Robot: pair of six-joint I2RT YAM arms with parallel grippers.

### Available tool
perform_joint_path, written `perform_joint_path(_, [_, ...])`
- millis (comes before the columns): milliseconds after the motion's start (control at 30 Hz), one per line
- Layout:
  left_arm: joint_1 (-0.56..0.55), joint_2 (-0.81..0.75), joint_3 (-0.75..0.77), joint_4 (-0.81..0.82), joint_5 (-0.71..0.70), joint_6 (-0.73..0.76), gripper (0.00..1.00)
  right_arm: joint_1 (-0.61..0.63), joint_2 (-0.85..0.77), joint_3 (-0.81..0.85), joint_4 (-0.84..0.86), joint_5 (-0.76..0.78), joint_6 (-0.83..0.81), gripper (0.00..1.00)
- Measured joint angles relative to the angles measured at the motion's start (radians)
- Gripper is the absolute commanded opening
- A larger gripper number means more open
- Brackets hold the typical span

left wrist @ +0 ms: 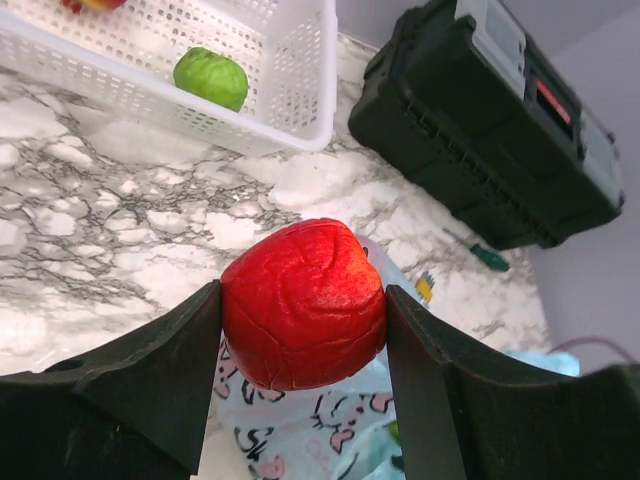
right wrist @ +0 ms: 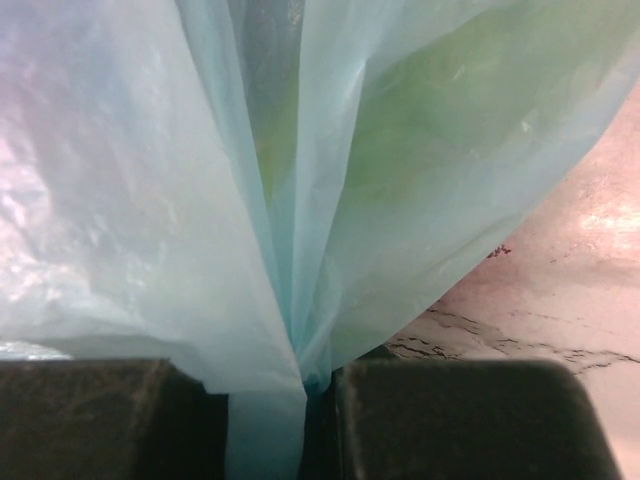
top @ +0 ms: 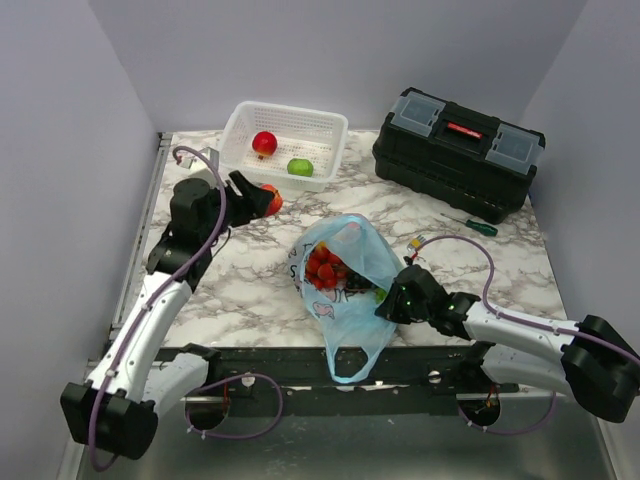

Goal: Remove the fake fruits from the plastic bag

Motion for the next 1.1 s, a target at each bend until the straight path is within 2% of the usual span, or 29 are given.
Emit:
perform_joint_path(100, [0.121, 0.077, -0.026, 0.101, 0.103, -0.129, 0.00, 0.000, -0.002, 0.000, -0.001, 0.006, -0.003, 0.16])
perform_joint_path(233, [0.217, 0.182, -0.079, 0.285, 0.207, -0.309, 0.00, 0.000, -0.007, 0.000, -0.005, 0.012, -0.007, 0.16])
perform_joint_path(267, [0.245, 0.254, -0.077, 0.363, 0.242, -0.367, 0.00, 0.000, -0.008, 0.000, -0.006, 0.013, -0.008, 0.16])
perform_joint_path(333, [0.266, 0.351, -0.061, 0.419, 0.259, -0.403, 0.00, 0.000, -0.010, 0.000, -0.008, 0.013, -0.010, 0.16])
perform_joint_path(433, [0.281, 0.524, 0.046, 0.441, 0.263, -0.415, 0.00, 0.000, -0.019, -0.003, -0.010, 0.015, -0.014, 0.16])
perform_joint_path(567, [0.279, 0.678, 0.231, 0.446, 0.217, -0.355, 0.00, 0.000, -0.032, -0.010, -0.011, 0.015, -0.017, 0.16])
perform_joint_path(800, [0.280, 0.930, 0.637, 0.375, 0.091, -0.100, 0.00, 0.000, -0.038, -0.016, -0.011, 0.016, -0.024, 0.16])
perform_joint_path(933, [0.280, 1.090, 0.875, 0.222, 0.017, 0.100, 0.00, 0.000, -0.035, -0.016, -0.011, 0.016, -0.024, 0.16])
perform_joint_path(1100, [0.276, 1.205, 1.004, 0.057, -0.024, 0.269, 0.04, 0.000, -0.029, -0.016, -0.007, 0.016, -0.024, 0.16])
